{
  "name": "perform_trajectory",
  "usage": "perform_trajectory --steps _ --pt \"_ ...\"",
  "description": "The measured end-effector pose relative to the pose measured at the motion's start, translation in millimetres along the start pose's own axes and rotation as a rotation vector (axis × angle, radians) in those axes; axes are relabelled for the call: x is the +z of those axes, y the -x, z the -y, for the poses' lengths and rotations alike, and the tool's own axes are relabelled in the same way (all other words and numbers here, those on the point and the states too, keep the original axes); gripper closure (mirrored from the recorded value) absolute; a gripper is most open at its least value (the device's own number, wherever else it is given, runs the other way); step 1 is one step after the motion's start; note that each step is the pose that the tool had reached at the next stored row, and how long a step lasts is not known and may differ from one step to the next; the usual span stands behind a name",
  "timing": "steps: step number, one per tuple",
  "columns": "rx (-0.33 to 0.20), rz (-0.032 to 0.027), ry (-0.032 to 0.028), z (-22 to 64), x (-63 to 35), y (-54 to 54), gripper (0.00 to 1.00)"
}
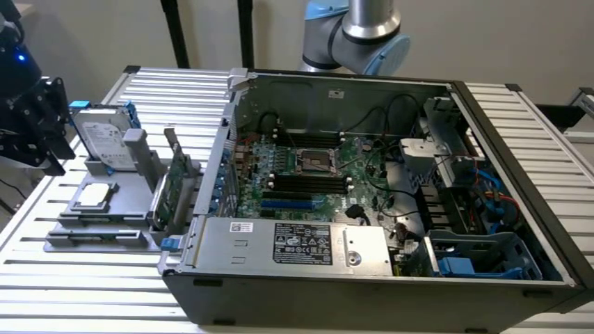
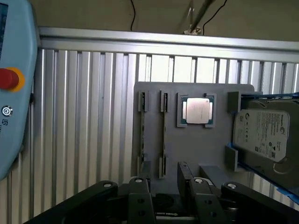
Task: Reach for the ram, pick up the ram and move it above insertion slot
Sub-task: 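Pick up the ram and move it above insertion slot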
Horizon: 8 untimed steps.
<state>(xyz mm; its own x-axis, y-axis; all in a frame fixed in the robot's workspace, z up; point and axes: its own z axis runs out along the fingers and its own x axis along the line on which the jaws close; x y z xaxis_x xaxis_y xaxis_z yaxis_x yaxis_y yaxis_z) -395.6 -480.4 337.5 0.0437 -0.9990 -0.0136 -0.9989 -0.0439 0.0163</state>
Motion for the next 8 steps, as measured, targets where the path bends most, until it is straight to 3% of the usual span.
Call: perform_trajectory --steps 8 --pt "0.0 0.0 0.0 0.2 14.5 -1.4 0.64"
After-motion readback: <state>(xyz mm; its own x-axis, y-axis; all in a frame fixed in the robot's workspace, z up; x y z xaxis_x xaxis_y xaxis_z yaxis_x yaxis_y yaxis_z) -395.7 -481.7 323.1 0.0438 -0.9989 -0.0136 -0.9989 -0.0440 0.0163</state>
